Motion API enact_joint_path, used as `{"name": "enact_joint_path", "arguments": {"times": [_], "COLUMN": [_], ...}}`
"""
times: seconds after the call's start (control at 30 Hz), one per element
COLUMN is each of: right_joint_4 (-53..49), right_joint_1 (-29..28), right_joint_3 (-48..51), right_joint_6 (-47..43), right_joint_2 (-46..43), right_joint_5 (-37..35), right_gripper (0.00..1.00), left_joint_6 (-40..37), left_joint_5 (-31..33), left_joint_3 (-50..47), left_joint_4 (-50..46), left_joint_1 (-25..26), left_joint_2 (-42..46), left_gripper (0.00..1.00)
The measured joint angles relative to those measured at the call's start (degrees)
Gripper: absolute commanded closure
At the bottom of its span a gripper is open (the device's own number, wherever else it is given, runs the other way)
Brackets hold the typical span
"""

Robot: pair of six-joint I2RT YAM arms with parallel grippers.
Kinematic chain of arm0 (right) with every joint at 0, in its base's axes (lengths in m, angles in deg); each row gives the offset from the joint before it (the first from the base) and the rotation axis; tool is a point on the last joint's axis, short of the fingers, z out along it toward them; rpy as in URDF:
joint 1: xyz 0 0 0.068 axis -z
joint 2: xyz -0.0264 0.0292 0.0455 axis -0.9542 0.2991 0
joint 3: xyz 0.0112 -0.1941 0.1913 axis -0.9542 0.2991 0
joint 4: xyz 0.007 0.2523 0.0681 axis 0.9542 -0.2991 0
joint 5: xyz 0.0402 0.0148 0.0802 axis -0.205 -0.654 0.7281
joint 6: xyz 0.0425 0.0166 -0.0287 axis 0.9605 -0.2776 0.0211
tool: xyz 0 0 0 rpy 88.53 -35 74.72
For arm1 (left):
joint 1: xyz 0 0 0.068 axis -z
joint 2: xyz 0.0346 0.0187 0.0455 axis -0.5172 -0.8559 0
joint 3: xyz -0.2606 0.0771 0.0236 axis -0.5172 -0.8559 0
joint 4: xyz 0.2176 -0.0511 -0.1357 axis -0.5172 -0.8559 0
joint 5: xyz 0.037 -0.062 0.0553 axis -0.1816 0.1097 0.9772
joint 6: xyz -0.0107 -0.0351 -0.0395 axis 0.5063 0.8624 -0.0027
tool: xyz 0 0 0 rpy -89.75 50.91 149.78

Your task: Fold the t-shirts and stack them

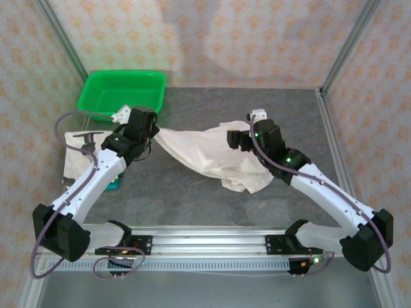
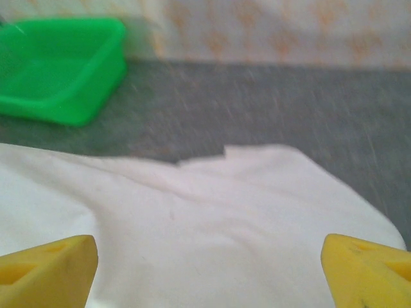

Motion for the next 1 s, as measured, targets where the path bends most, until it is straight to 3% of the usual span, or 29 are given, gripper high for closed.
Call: {"name": "enact_joint_path", "arguments": {"times": [0.17,0.43,0.77,0.87,0.97,1.0], "right_joint_4": [-10.38,-16.96,-6.27,-2.16,1.22,2.27], "right_joint_1": [0.5,2.27,16.55,18.99,19.82,20.02], "right_joint_3": [6.6,18.08,23.87,23.89,23.89,23.89], "right_joint_6": [10.67,25.27,31.85,32.48,32.61,32.83], "right_joint_2": [-5.86,-7.48,0.76,5.46,9.07,10.01], "right_joint_5": [-1.57,3.54,15.21,17.46,18.78,19.28], "right_gripper": [0.14,0.41,0.43,0.48,0.61,0.73], "left_joint_6": [1.09,1.97,2.54,2.6,2.62,2.62], "left_joint_5": [0.72,0.83,0.83,0.83,0.83,0.83], "left_joint_3": [-4.11,-8.57,-9.68,-10.05,-10.34,-10.45], "left_joint_4": [-0.44,-0.52,-0.5,-0.5,-0.5,-0.5], "left_joint_1": [-0.68,-2.23,-2.23,-2.23,-2.23,-2.23], "left_joint_2": [0.02,0.04,0.04,0.04,0.04,0.04], "left_gripper": [1.0,1.0,1.0,1.0,1.0,1.0]}}
